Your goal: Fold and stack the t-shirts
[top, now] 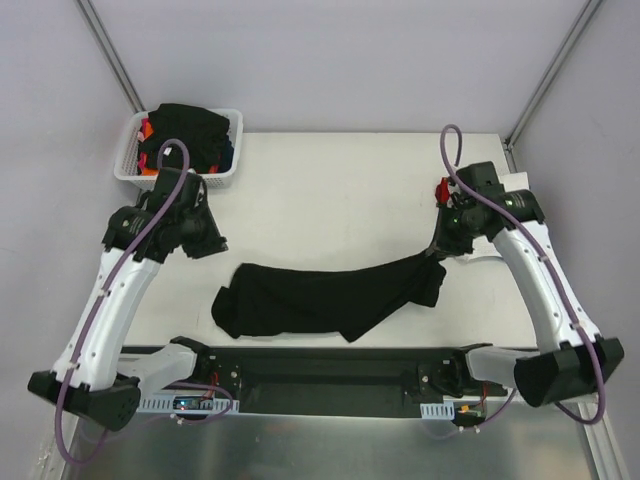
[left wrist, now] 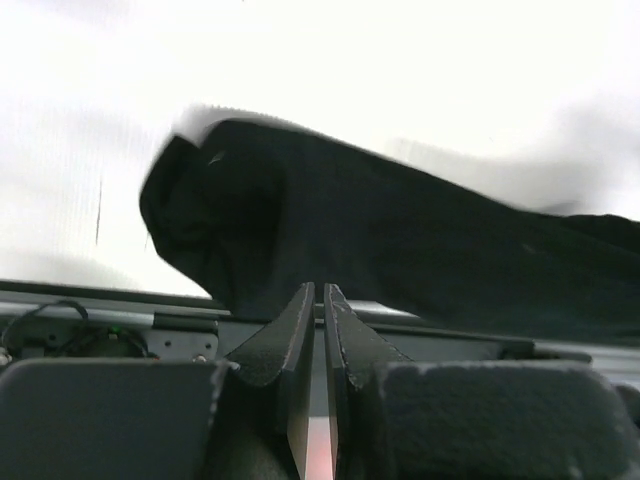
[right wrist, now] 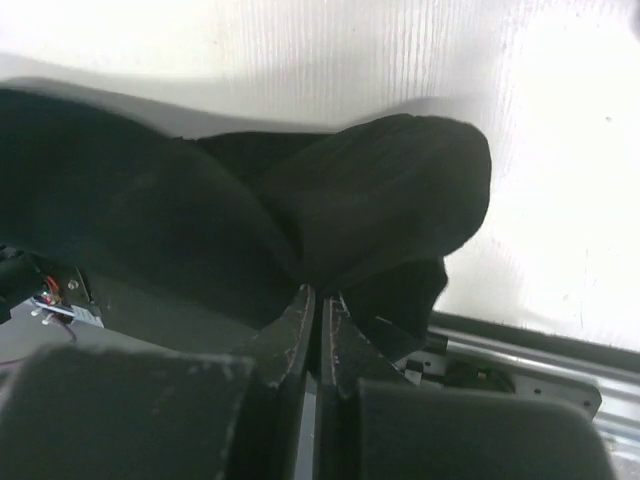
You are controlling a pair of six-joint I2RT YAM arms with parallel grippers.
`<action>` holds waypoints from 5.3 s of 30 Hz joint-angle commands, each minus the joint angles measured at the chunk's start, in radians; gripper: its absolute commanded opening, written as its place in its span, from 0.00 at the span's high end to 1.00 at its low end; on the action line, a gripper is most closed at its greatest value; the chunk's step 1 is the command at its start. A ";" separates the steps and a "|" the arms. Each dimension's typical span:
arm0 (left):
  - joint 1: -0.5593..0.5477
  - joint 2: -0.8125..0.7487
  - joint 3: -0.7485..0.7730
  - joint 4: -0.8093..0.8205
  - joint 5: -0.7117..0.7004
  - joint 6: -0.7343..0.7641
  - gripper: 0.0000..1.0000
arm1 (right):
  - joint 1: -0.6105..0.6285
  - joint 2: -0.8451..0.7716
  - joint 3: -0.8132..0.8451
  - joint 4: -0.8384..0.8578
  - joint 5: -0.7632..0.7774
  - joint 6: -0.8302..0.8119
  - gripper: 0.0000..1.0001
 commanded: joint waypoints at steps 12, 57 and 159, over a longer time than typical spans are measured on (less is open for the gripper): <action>0.009 0.349 0.170 0.213 -0.047 0.078 0.99 | -0.003 0.417 0.260 0.136 -0.064 -0.088 0.90; -0.015 0.352 -0.376 0.302 0.243 -0.061 0.41 | 0.068 0.297 0.158 0.124 -0.060 -0.054 0.99; 0.001 0.683 -0.150 0.468 0.368 0.064 0.33 | 0.290 0.336 -0.029 0.067 -0.244 -0.057 0.48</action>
